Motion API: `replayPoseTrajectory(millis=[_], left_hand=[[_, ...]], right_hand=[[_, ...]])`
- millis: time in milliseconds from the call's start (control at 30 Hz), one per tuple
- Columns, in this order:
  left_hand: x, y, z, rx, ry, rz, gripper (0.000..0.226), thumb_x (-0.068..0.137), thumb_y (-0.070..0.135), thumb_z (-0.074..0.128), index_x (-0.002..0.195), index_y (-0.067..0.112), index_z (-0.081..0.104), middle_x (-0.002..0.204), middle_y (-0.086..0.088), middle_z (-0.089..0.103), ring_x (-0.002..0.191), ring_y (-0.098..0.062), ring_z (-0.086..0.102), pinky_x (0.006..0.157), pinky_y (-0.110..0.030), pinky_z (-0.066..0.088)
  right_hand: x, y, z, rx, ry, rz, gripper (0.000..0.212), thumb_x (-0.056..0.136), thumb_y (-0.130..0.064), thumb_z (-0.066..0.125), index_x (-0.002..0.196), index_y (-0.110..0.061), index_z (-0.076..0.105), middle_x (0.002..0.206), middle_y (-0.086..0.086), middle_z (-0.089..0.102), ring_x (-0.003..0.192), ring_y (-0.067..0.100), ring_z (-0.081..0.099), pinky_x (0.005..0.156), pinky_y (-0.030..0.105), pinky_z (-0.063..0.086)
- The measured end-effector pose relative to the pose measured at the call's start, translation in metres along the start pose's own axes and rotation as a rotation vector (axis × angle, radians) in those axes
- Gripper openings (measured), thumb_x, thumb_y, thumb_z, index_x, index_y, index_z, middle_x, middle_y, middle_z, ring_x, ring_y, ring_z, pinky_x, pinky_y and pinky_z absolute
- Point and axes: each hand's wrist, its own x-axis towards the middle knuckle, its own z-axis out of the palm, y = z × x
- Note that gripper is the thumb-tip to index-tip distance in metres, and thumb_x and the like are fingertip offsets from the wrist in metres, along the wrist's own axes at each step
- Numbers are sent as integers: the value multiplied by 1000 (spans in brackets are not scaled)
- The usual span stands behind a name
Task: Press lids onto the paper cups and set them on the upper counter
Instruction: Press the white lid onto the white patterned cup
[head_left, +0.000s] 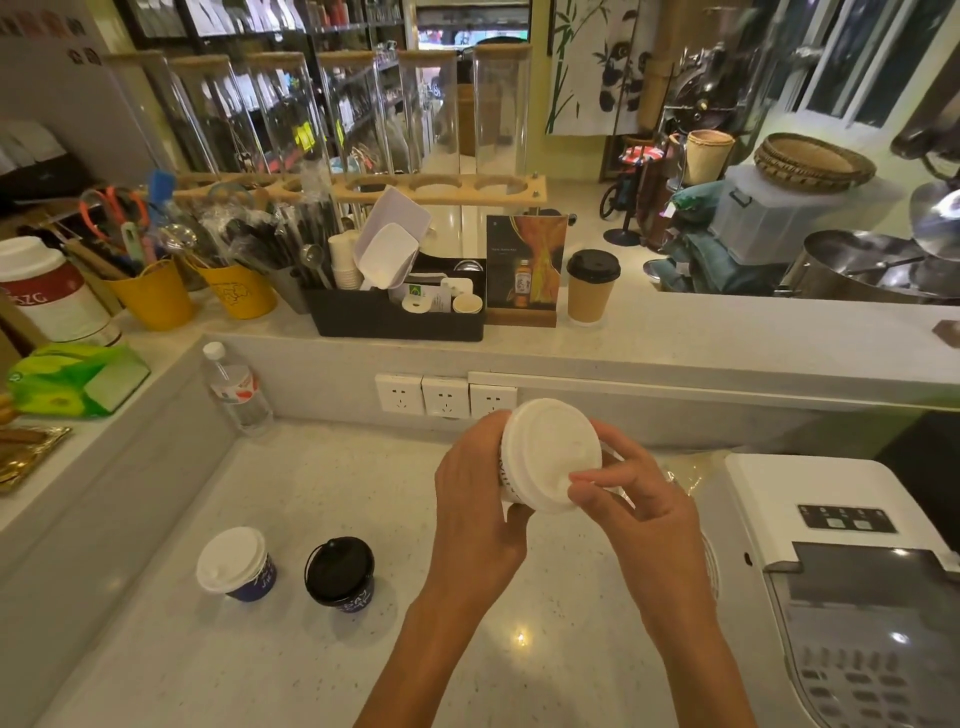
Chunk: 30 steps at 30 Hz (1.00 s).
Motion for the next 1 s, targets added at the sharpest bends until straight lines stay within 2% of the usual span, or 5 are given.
replayPoseTrajectory(millis=[300,433,567,733,1000], left_hand=[[4,-2,-1,65,-10,105,81,71,23,86,136,30,38,136,6,51,127,-21,49,101,-50,47],[3,-2,2,10,-55,121,79,74,21,83,136,30,35,136,12,44,127,-14,44,101,-49,47],[5,-1,3,28,-83,132,79,73,23,82,135,30,32,133,13,39,124,0,37,100,-47,48],[3,-8,1,106,-200,167,92,71,15,84,137,40,24,135,15,35,124,3,30,105,-24,34],[6,-10,-1,-32,-161,-34,87,66,27,87,132,37,32,132,13,43,123,-13,45,98,-34,50]], right_hand=[[7,1,-15,-43,-97,89,14,65,-33,74,76,-26,81,112,-39,62,105,-17,56,71,-1,47],[3,4,-15,80,-225,233,17,70,-31,78,87,-32,77,109,-27,66,115,8,59,81,19,55],[2,11,-13,370,-269,312,65,50,-38,95,104,-32,60,119,-3,68,120,30,59,91,40,57],[5,18,-16,374,-328,377,114,43,-38,97,136,-63,37,124,-9,68,120,28,61,88,45,58],[4,17,2,61,-261,196,67,75,-55,75,136,-45,48,127,-16,60,116,6,61,84,29,59]])
